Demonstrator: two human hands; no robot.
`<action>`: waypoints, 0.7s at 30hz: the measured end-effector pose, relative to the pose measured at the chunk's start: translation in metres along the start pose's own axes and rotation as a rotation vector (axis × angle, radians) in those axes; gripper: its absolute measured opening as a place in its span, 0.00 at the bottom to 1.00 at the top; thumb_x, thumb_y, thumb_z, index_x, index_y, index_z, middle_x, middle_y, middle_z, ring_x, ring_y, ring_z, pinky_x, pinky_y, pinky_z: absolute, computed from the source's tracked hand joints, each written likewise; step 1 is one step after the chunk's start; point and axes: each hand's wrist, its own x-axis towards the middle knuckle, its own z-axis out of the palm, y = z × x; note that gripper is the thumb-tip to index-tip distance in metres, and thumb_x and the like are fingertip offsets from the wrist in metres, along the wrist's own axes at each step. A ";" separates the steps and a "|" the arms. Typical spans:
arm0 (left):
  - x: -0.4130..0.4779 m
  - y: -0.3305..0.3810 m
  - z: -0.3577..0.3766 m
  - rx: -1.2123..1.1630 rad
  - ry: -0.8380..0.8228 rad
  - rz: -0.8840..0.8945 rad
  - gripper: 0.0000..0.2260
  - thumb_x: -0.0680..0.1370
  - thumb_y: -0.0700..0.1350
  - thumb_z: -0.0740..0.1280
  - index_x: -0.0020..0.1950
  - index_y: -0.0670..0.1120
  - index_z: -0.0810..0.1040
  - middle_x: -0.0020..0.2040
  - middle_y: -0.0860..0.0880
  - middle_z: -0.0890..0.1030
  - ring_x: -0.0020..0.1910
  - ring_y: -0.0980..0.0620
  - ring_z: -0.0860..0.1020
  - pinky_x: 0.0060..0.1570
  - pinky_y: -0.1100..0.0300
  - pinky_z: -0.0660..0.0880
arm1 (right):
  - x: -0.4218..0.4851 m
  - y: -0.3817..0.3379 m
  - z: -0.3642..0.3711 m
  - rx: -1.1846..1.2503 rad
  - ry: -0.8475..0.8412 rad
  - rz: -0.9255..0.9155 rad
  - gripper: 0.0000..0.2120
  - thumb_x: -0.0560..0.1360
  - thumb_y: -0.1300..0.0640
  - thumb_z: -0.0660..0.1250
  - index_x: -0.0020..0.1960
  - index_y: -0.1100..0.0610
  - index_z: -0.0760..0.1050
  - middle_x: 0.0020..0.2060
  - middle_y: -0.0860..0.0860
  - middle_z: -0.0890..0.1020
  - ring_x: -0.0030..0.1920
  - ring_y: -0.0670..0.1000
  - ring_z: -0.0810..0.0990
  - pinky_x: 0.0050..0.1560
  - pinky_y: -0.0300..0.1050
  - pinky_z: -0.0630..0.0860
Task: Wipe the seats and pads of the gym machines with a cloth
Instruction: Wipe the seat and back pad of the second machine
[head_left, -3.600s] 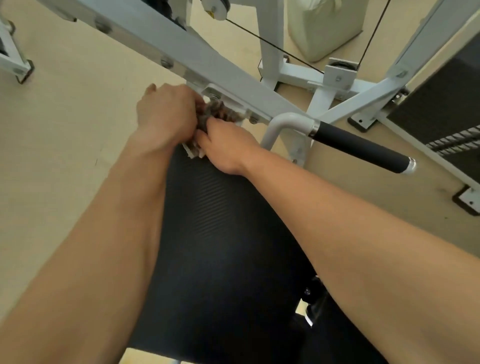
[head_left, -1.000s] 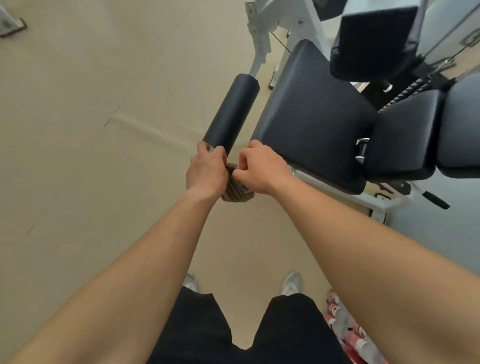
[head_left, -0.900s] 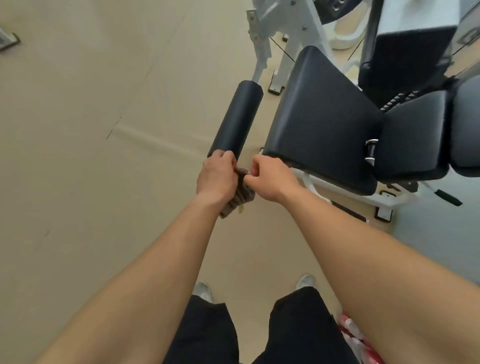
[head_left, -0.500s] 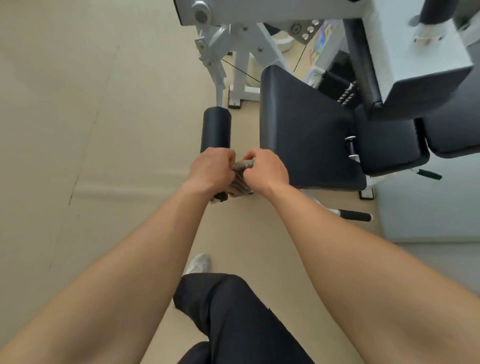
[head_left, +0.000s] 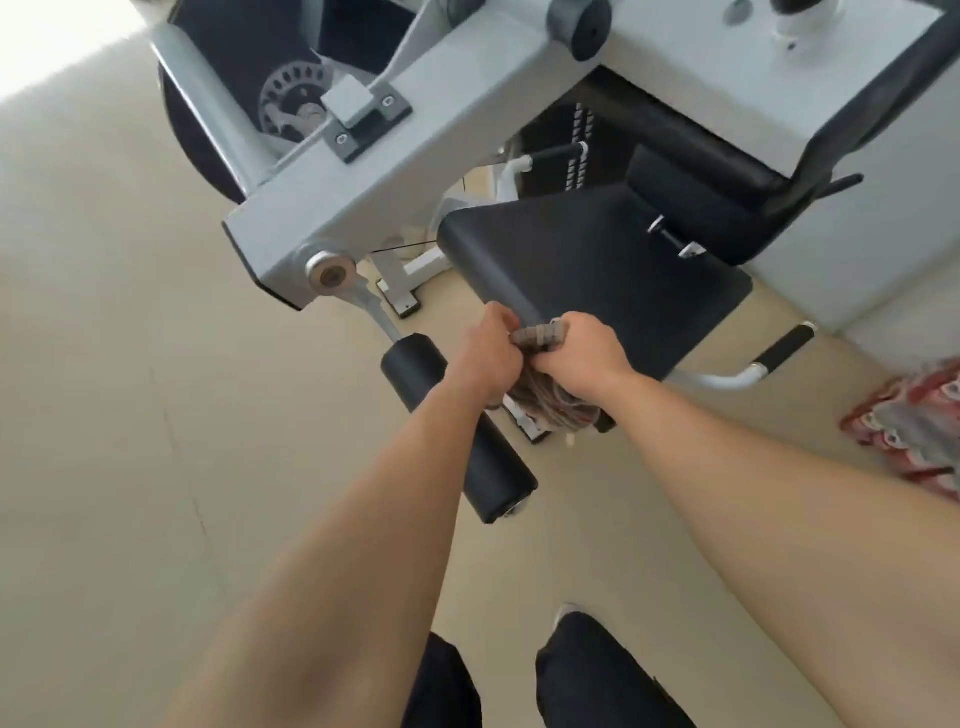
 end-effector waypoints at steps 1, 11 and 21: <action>0.010 0.002 0.001 -0.007 -0.029 0.030 0.16 0.79 0.36 0.56 0.66 0.47 0.71 0.55 0.44 0.78 0.51 0.46 0.75 0.49 0.54 0.70 | 0.004 0.001 -0.001 0.018 0.032 0.040 0.08 0.71 0.52 0.71 0.44 0.53 0.73 0.42 0.52 0.81 0.44 0.58 0.80 0.37 0.46 0.70; 0.054 -0.003 0.012 0.155 0.337 0.800 0.21 0.79 0.39 0.66 0.72 0.50 0.74 0.72 0.48 0.74 0.72 0.46 0.70 0.69 0.49 0.69 | 0.001 0.006 0.001 -0.331 0.845 0.058 0.17 0.72 0.51 0.74 0.57 0.55 0.75 0.55 0.54 0.78 0.53 0.55 0.77 0.52 0.50 0.74; 0.149 -0.143 0.080 0.530 -0.094 1.062 0.28 0.78 0.62 0.60 0.73 0.49 0.71 0.81 0.47 0.62 0.79 0.45 0.60 0.77 0.44 0.59 | 0.026 0.071 0.147 -0.533 0.698 0.168 0.25 0.77 0.44 0.62 0.66 0.58 0.73 0.72 0.59 0.70 0.72 0.60 0.69 0.73 0.61 0.65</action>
